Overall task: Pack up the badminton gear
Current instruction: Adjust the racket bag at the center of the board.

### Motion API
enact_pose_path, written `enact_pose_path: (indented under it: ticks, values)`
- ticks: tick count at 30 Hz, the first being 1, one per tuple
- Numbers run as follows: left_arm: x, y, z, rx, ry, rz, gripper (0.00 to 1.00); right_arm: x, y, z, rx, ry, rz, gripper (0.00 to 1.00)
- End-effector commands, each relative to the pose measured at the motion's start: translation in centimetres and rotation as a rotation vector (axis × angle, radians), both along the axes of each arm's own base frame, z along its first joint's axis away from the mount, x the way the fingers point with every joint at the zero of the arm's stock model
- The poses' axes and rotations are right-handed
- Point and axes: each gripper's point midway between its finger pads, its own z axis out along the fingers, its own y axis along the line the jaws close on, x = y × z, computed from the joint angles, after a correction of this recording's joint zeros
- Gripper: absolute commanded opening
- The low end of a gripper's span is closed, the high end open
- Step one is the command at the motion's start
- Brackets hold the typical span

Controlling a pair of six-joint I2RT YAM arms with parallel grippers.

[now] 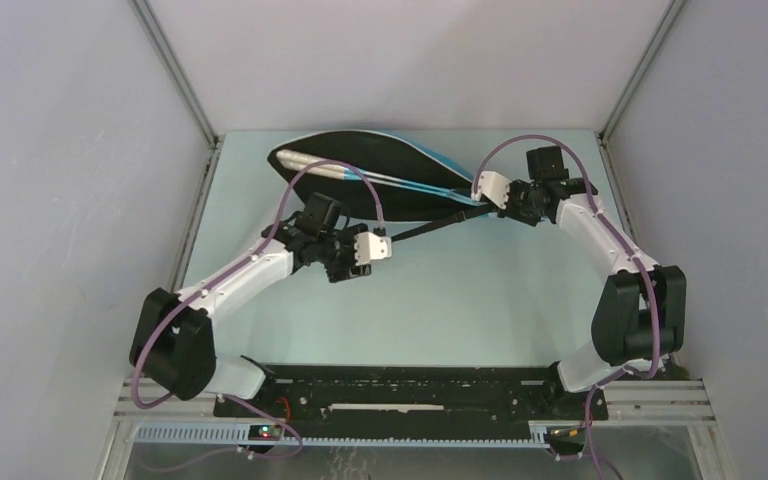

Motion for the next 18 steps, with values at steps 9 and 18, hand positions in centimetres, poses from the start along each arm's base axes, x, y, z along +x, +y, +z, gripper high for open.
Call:
enact_pose_path:
  ticks: [9, 18]
  values:
    - [1.6, -2.2, 10.4, -0.284, -0.131, 0.027, 1.0, -4.7, 2.9, -0.4, 0.155, 0.175, -0.062, 0.0]
    - [1.1, -9.7, 17.9, -0.672, 0.011, -0.033, 0.93, -6.4, 5.2, -0.4, 0.259, 0.266, -0.08, 0.01]
